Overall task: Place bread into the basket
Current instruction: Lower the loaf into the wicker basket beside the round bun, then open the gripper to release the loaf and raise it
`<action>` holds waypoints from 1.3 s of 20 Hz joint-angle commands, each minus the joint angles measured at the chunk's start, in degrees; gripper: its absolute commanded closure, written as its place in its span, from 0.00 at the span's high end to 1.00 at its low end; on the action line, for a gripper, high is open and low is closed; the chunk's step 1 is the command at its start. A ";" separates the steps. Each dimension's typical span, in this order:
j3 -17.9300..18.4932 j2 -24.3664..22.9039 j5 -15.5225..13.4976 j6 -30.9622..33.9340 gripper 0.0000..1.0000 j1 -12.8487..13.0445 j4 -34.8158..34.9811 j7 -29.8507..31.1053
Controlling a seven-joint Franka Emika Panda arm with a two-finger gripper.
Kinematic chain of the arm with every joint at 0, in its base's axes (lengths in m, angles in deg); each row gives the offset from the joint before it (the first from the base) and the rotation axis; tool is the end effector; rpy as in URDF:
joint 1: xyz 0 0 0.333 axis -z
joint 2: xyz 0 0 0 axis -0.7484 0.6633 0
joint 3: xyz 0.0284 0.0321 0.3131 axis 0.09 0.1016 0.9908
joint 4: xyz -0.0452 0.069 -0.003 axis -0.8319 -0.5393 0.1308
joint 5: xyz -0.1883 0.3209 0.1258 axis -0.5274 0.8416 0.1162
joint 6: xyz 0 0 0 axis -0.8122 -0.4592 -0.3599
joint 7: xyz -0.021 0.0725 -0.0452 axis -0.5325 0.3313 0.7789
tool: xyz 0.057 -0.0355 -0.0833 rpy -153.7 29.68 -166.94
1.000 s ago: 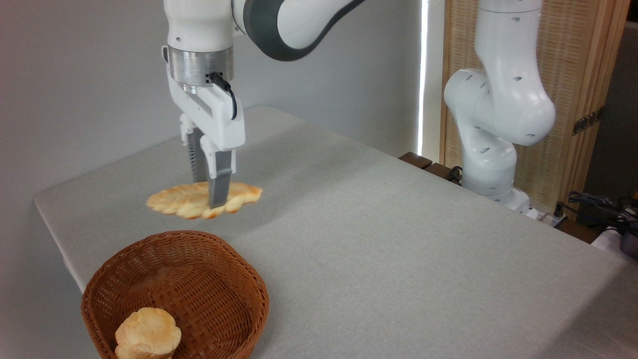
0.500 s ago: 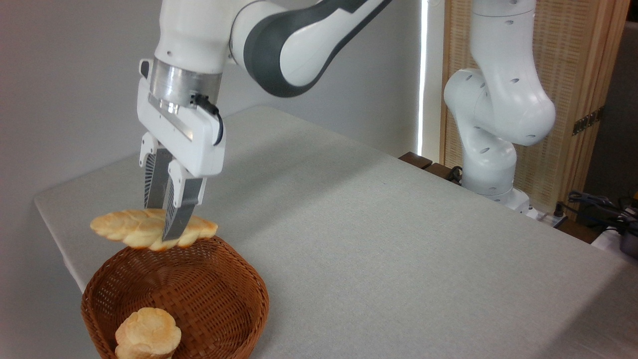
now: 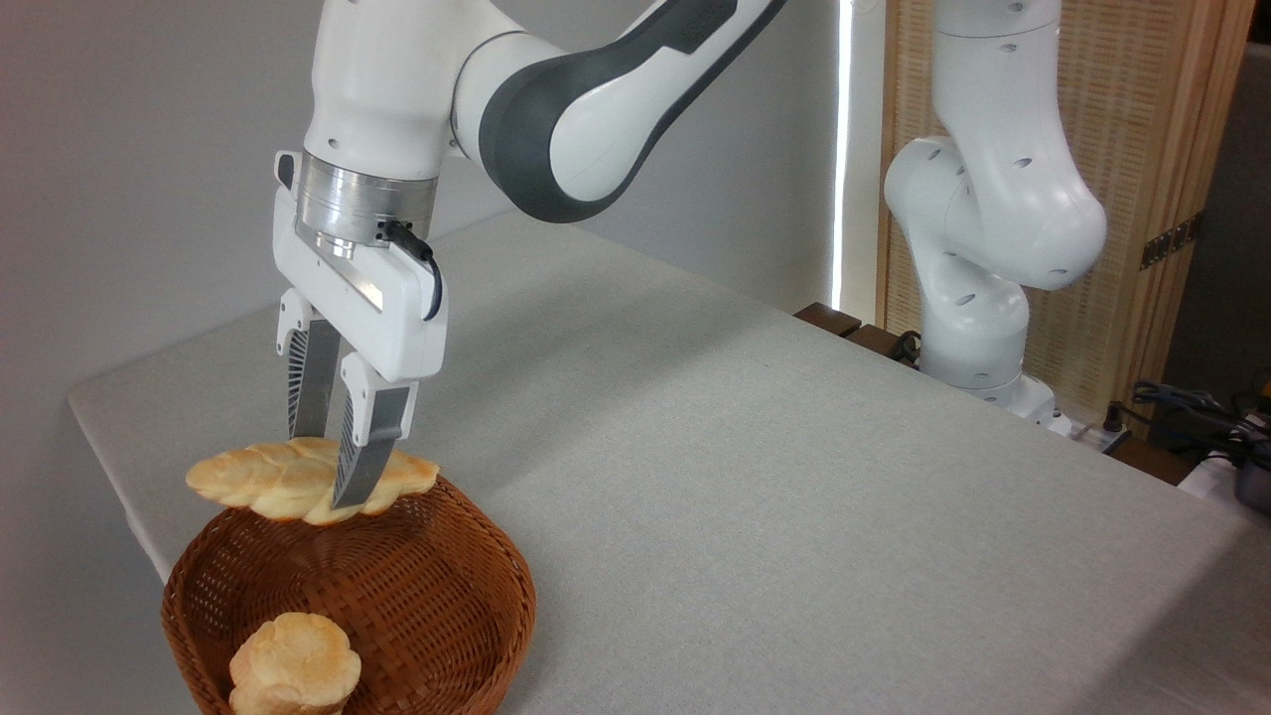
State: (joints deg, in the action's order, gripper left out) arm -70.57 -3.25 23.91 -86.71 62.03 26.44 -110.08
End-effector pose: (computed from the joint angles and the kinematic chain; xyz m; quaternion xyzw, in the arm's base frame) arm 0.6091 -0.1039 0.5110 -0.9066 0.3660 -0.2094 0.0179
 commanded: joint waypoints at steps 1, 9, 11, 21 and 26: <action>0.50 0.46 -0.36 -0.07 1.00 0.22 -0.58 0.99; 0.50 0.29 -0.01 2.81 1.00 0.31 -0.67 0.90; 1.11 -0.77 0.34 6.85 1.00 0.31 -0.67 0.90; 1.11 -4.11 5.17 26.38 1.00 0.49 -0.67 4.13; 1.47 -4.20 5.35 25.86 1.00 0.40 -0.85 13.38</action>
State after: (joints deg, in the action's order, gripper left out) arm -69.74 -6.95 28.32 -61.74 62.07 26.07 -100.02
